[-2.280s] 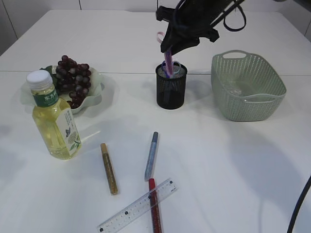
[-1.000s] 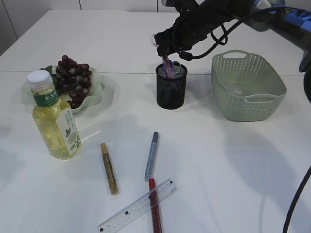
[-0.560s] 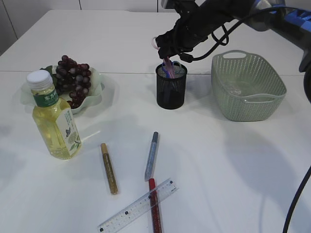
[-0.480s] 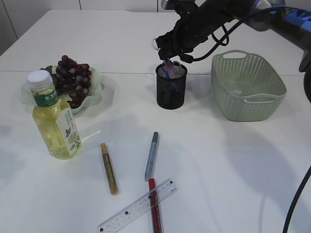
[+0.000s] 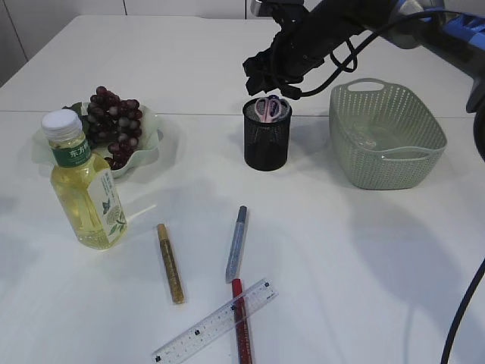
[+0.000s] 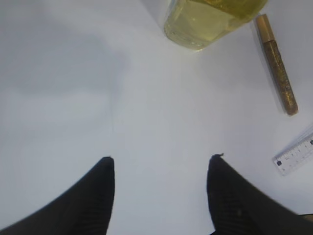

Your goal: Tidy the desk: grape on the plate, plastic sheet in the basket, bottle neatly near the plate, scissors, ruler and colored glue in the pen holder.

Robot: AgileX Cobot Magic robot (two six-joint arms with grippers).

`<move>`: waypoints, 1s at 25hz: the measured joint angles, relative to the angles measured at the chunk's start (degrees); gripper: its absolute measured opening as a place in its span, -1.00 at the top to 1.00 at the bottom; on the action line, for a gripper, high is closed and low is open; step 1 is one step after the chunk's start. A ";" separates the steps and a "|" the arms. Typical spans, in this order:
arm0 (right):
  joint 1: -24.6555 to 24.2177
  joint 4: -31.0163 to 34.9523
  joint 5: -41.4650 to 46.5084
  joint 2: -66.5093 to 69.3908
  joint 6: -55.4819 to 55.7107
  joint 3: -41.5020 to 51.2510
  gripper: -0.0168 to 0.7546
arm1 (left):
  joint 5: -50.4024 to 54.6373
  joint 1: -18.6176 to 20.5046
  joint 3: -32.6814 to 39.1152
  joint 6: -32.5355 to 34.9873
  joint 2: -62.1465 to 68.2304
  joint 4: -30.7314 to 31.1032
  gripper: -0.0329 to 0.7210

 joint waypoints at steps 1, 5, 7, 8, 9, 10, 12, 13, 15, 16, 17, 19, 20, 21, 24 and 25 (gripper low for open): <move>0.00 0.00 0.00 0.00 0.00 0.00 0.20 | 0.00 0.00 0.00 0.00 0.00 0.00 -0.24; 0.00 0.00 0.88 0.00 0.55 -0.28 0.20 | 0.00 0.00 0.00 0.00 0.00 0.00 -0.24; 0.00 0.00 2.26 0.00 2.04 -1.11 0.20 | 0.00 0.00 0.00 0.00 0.00 0.00 -0.24; 0.00 -0.12 3.46 -0.20 3.46 -1.37 0.20 | 0.00 0.00 0.00 0.00 0.00 0.00 -0.24; 0.00 -0.40 4.47 -0.60 4.69 -1.43 0.20 | 0.00 0.00 0.00 0.00 0.00 0.00 -0.24; 0.00 -1.11 5.73 -1.30 6.32 -1.51 0.20 | 0.00 0.00 0.00 0.00 0.00 0.00 -0.24; 0.36 -3.02 8.43 -2.88 10.20 -1.51 0.20 | 0.00 0.00 0.00 0.00 0.00 0.00 -0.24; 0.48 -4.29 9.54 -3.99 11.61 -1.57 0.20 | 0.00 0.00 0.00 0.00 0.00 0.00 -0.24; 0.76 -6.45 12.30 -6.14 14.21 -1.80 0.20 | 0.00 0.00 0.00 0.00 0.00 0.00 -0.24; 1.02 -6.67 13.41 -7.26 15.01 -1.80 0.20 | 0.00 0.00 0.00 0.00 0.00 0.00 -0.24; 1.09 -6.96 14.64 -8.27 15.91 -1.80 0.20 | 0.00 0.00 0.00 0.00 0.00 0.00 -0.24; 1.33 -7.21 15.97 -9.78 17.31 -1.80 0.20 | 0.00 0.00 0.00 0.00 0.00 0.00 -0.24; 1.46 -7.19 16.21 -10.42 17.77 -1.80 0.20 | 0.00 0.00 0.00 0.00 0.00 0.00 -0.24; 1.58 -7.19 16.32 -11.35 18.31 -1.13 0.20 | 0.00 0.00 0.00 0.00 0.00 -0.10 -0.24; 2.37 -7.76 16.44 -14.00 19.42 1.75 0.20 | 0.00 0.00 0.00 0.00 0.00 -0.05 -0.24; 3.06 -8.29 16.44 -14.95 19.54 3.11 0.20 | 0.00 0.00 0.00 0.00 0.00 -0.05 -0.24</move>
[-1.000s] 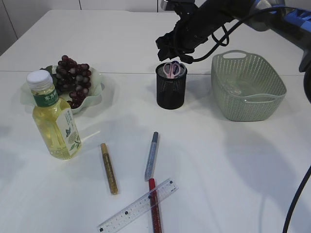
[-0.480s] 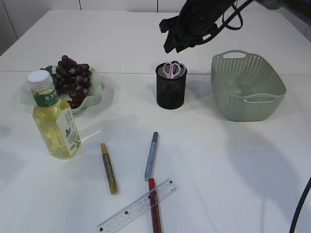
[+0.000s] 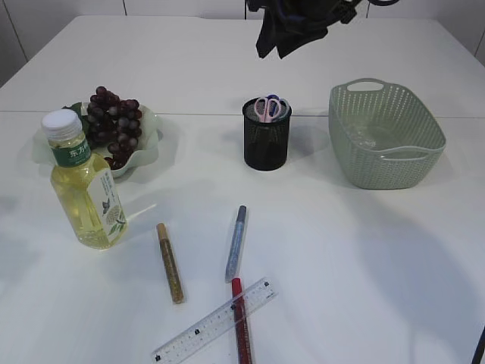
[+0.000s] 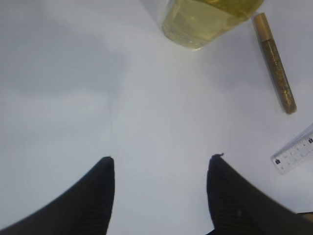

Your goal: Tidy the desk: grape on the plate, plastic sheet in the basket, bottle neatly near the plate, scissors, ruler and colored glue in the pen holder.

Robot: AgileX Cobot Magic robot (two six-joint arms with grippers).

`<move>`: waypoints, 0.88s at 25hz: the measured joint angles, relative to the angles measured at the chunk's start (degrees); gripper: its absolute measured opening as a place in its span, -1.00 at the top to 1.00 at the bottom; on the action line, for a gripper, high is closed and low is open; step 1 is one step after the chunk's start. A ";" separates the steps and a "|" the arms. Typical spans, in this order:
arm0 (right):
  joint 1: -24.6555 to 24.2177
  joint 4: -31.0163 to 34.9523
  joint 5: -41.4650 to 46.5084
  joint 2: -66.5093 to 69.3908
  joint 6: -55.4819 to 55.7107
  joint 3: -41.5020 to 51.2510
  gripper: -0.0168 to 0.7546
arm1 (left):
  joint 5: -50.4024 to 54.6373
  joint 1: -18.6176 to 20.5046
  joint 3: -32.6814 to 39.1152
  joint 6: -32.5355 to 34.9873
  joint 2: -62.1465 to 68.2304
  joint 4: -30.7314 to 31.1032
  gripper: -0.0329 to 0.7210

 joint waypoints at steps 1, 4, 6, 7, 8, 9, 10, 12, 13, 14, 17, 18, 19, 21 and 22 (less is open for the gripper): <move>0.79 -0.39 0.00 -1.24 0.08 1.29 0.20 | 0.00 0.00 0.00 0.00 0.00 -0.08 -0.24; 3.73 -3.15 0.07 -4.99 0.50 6.38 0.20 | 0.10 0.00 0.00 0.00 0.00 -0.08 -0.24; 5.85 -4.79 0.07 -7.72 0.56 9.81 0.20 | 0.10 0.00 0.00 0.00 0.00 -0.08 -0.24; 7.06 -5.66 0.07 -8.82 0.56 11.72 0.20 | 0.21 0.00 0.00 0.00 0.00 -0.08 -0.24; 8.24 -6.41 0.07 -10.11 0.56 13.37 0.20 | 0.21 0.00 0.00 0.00 0.00 -0.08 -0.24; 9.22 -7.17 0.07 -11.33 0.56 15.43 0.20 | 0.21 0.00 0.00 0.00 0.00 -0.08 -0.24; 10.37 -7.79 0.07 -12.49 0.62 17.57 0.20 | 0.21 0.00 0.00 0.00 0.00 -0.08 -0.24; 12.41 -8.73 0.07 -14.38 0.62 21.58 0.20 | 0.21 0.00 0.00 0.00 0.00 -0.08 -0.24; 13.45 -9.21 0.07 -15.33 0.70 23.81 0.20 | 0.21 0.00 0.00 0.00 0.00 -0.08 -0.24; 14.41 -9.61 0.07 -16.04 0.70 26.02 0.20 | 0.21 0.00 0.00 0.00 0.00 -0.08 -0.24; 16.20 -10.01 0.07 -17.69 0.70 31.74 0.20 | 0.21 0.00 0.00 0.00 0.00 -0.08 -0.24; 16.66 -10.01 0.07 -17.93 0.70 33.45 0.20 | 0.21 0.00 0.00 0.00 0.00 -0.08 -0.24; 17.08 -9.90 0.07 -18.17 0.70 34.68 0.20 | 0.21 0.00 0.00 0.00 0.00 -0.08 -0.24; 17.64 -9.19 0.07 -18.27 -0.35 37.11 0.20 | 0.21 0.00 0.00 0.00 0.00 -0.08 -0.24; 18.32 -8.86 -0.04 -18.27 -1.03 37.96 0.20 | 0.21 0.00 0.00 0.00 0.00 -0.08 -0.24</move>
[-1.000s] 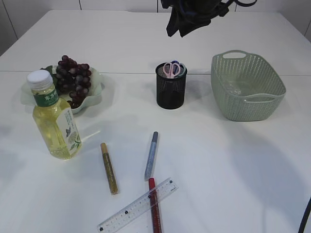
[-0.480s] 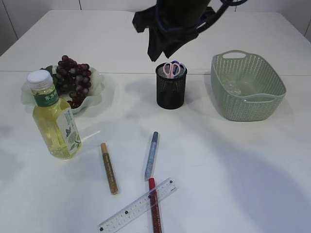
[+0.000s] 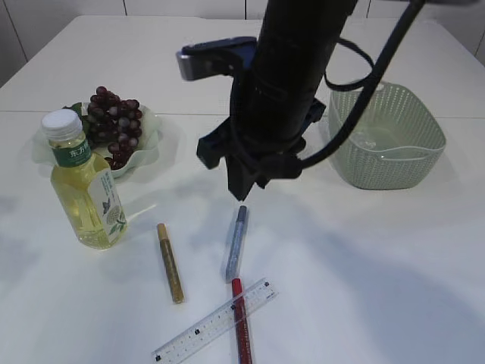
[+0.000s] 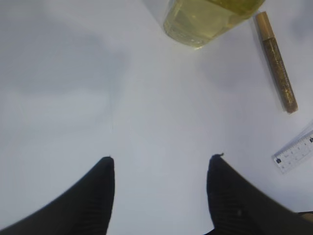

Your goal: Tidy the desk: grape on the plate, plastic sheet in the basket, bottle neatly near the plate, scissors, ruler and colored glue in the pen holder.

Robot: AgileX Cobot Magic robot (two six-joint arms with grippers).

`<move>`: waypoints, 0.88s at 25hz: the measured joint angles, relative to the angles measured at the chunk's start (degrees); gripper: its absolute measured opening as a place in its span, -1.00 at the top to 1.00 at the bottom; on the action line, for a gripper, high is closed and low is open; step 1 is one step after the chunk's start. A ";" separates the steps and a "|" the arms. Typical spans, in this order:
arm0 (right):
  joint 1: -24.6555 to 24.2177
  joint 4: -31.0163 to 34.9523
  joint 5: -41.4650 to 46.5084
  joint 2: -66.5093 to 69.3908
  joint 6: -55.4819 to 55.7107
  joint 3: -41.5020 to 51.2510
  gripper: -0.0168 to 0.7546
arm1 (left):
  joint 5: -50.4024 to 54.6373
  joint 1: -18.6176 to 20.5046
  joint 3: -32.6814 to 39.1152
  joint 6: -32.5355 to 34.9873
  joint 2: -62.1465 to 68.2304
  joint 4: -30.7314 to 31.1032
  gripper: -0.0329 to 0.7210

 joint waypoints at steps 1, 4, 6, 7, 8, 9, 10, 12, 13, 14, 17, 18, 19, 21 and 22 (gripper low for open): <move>0.68 0.22 -0.11 0.00 -1.05 0.92 0.20 | 0.00 0.00 0.00 0.00 0.00 0.00 -0.24; 3.54 0.35 -0.32 0.00 -4.43 3.67 0.20 | -0.15 0.00 0.00 0.00 0.00 0.00 -0.24; 5.37 0.35 -0.48 0.00 -7.32 6.11 0.20 | -0.27 0.00 0.00 0.00 0.00 0.00 -0.24; 6.10 0.35 -0.51 0.00 -8.55 7.13 0.20 | -0.38 0.00 0.00 0.00 0.00 0.00 -0.24; 6.63 0.35 -0.61 0.00 -9.90 8.25 0.20 | -0.49 0.00 0.00 0.00 0.00 0.00 -0.24; 6.93 0.35 -0.61 0.11 -11.27 9.09 0.20 | -0.49 0.00 0.00 0.00 0.00 0.00 -0.24; 7.17 0.47 -0.61 0.36 -12.33 9.58 0.20 | -0.49 0.00 0.00 0.00 0.00 0.00 -0.24; 7.39 0.72 -0.72 0.72 -13.19 9.67 0.20 | -0.60 0.00 0.00 0.00 0.00 0.00 -0.24; 7.39 0.94 -0.98 0.82 -13.93 9.67 0.20 | -0.60 0.00 0.00 0.00 0.00 0.00 -0.24; 7.39 0.99 -1.08 0.82 -14.83 9.67 0.20 | -0.60 0.00 0.00 0.00 0.00 0.00 -0.24; 7.39 1.63 -1.20 1.10 -14.28 9.67 0.20 | -0.70 0.00 0.00 0.00 0.00 0.00 -0.24; 7.39 1.63 -1.20 1.23 -13.24 9.67 0.20 | -0.70 0.00 0.00 0.00 0.00 0.00 -0.24; 7.39 1.63 -1.20 1.46 -12.36 9.67 0.20 | -0.70 0.00 0.00 0.00 0.00 0.00 -0.24; 7.39 1.63 -1.28 2.16 -12.35 9.67 0.20 | -1.16 0.00 0.00 0.00 0.00 0.00 -0.24; 7.39 1.63 -1.63 2.71 -13.29 9.67 0.20 | -1.62 0.00 0.00 0.00 0.00 0.00 -0.24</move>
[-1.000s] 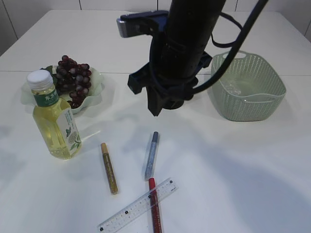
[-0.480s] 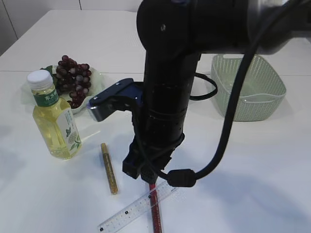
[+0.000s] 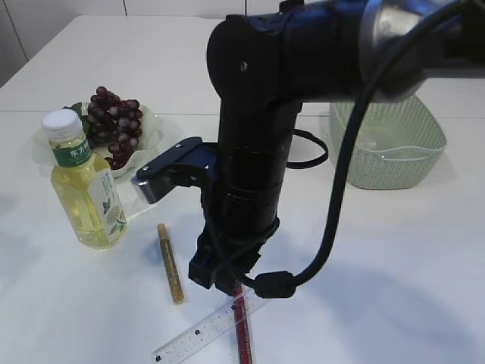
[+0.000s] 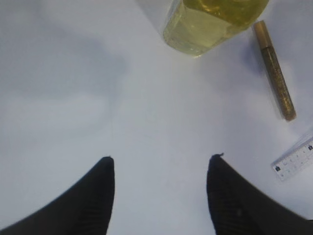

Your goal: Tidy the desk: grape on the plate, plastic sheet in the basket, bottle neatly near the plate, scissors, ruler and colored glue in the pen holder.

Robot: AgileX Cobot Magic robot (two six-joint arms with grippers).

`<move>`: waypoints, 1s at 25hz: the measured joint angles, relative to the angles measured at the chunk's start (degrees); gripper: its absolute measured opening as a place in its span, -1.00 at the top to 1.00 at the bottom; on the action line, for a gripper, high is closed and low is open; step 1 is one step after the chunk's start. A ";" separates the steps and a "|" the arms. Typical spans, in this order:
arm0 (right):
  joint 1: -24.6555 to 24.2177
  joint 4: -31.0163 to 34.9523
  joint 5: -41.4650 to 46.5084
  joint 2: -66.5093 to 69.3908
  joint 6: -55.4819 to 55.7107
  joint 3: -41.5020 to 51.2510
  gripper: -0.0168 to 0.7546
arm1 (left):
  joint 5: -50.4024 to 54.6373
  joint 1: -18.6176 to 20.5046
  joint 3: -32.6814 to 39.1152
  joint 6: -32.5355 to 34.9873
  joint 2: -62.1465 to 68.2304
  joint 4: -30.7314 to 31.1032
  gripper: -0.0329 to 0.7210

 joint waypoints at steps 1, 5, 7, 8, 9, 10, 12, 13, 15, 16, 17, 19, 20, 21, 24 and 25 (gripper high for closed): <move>0.00 0.00 -1.01 0.34 -2.03 0.00 0.20 | -0.22 0.00 0.00 0.00 0.00 0.00 -0.24; 0.00 0.35 -3.72 1.72 -21.61 0.00 0.20 | -1.02 0.00 0.00 0.00 0.00 0.00 -0.24; 0.11 0.40 -3.72 2.37 -29.60 0.00 0.17 | -1.44 0.00 0.00 0.00 0.00 0.00 -0.24; 0.23 0.49 -3.45 2.64 -33.06 0.00 0.16 | -1.55 0.00 0.00 0.00 0.00 0.00 -0.24; 0.23 0.49 -3.33 2.92 -36.36 0.00 0.14 | -1.64 0.00 0.00 0.00 0.00 0.00 -0.24; 0.23 0.64 -3.25 3.16 -39.10 0.00 0.12 | -1.64 0.00 0.00 0.00 0.00 0.00 -0.24; 0.33 0.63 -3.25 3.37 -44.86 0.00 0.11 | -1.64 0.00 0.00 0.00 0.00 0.00 -0.24; 0.33 0.63 -3.25 3.46 -46.54 0.00 0.11 | -1.64 0.00 0.00 0.00 0.00 0.00 -0.24; 0.33 0.63 -3.25 3.61 -48.61 0.00 0.10 | -1.88 0.00 0.00 0.00 0.00 0.00 -0.24; 0.33 0.77 -3.36 4.08 -49.03 0.00 0.09 | -2.10 0.00 0.00 0.00 0.00 0.00 -0.24; 0.33 0.90 -3.36 4.77 -49.15 0.00 0.07 | -2.47 0.00 0.00 0.00 0.00 0.00 -0.24; 0.46 1.30 -3.48 6.33 -49.50 0.00 0.01 | -3.13 0.00 0.00 0.00 0.00 0.00 -0.24; 0.55 1.33 -3.48 7.05 -49.57 0.00 -0.03 | -3.23 0.00 0.00 0.00 0.00 0.00 -0.24; 0.83 1.43 -3.73 7.53 -49.63 0.00 -0.05 | -3.23 0.00 0.00 0.00 0.00 0.00 -0.24; 1.64 1.56 -5.56 7.87 -49.72 0.00 -0.09 | -3.32 0.00 0.00 0.00 0.00 0.00 -0.24; 1.85 1.67 -6.21 7.87 -49.72 0.00 -0.10 | -3.45 0.00 0.00 0.00 0.00 0.00 -0.24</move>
